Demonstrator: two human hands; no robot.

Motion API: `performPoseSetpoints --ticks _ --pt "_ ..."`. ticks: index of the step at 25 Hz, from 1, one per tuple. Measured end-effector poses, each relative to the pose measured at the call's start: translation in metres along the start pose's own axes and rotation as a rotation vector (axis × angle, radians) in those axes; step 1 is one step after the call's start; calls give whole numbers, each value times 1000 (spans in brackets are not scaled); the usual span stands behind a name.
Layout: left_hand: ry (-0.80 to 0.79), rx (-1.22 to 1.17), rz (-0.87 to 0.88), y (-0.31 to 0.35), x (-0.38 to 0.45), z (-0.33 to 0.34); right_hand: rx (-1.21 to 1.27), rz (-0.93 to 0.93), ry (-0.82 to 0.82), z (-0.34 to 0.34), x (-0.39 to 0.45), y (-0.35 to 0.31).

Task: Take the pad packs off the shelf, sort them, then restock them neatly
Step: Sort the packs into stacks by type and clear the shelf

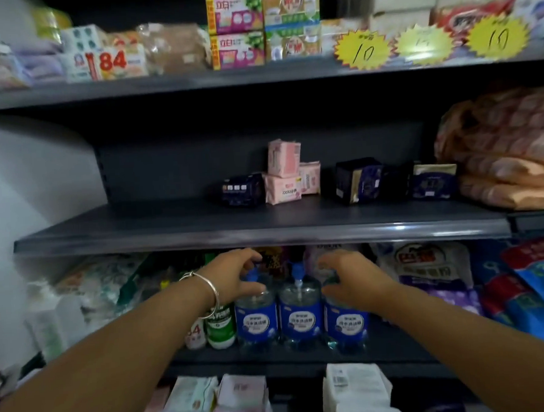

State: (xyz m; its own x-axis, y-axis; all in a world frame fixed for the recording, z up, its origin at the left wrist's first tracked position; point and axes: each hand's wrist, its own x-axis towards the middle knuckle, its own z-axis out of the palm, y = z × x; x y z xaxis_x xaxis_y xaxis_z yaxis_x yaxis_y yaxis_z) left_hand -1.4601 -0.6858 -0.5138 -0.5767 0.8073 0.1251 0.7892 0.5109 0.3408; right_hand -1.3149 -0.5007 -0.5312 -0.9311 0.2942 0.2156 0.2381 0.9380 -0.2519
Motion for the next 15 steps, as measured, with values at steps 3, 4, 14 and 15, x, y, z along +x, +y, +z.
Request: performPoseSetpoints --ticks 3,4,14,15 --pt "70 -17 14 5 22 -16 0 14 49 -19 25 4" --pt "98 -20 24 3 31 -21 5 20 59 -22 36 4" --pt "189 -72 32 -19 110 -65 -73 57 76 -56 143 2" --pt "193 -72 24 -19 124 -66 -74 60 76 -57 156 7"
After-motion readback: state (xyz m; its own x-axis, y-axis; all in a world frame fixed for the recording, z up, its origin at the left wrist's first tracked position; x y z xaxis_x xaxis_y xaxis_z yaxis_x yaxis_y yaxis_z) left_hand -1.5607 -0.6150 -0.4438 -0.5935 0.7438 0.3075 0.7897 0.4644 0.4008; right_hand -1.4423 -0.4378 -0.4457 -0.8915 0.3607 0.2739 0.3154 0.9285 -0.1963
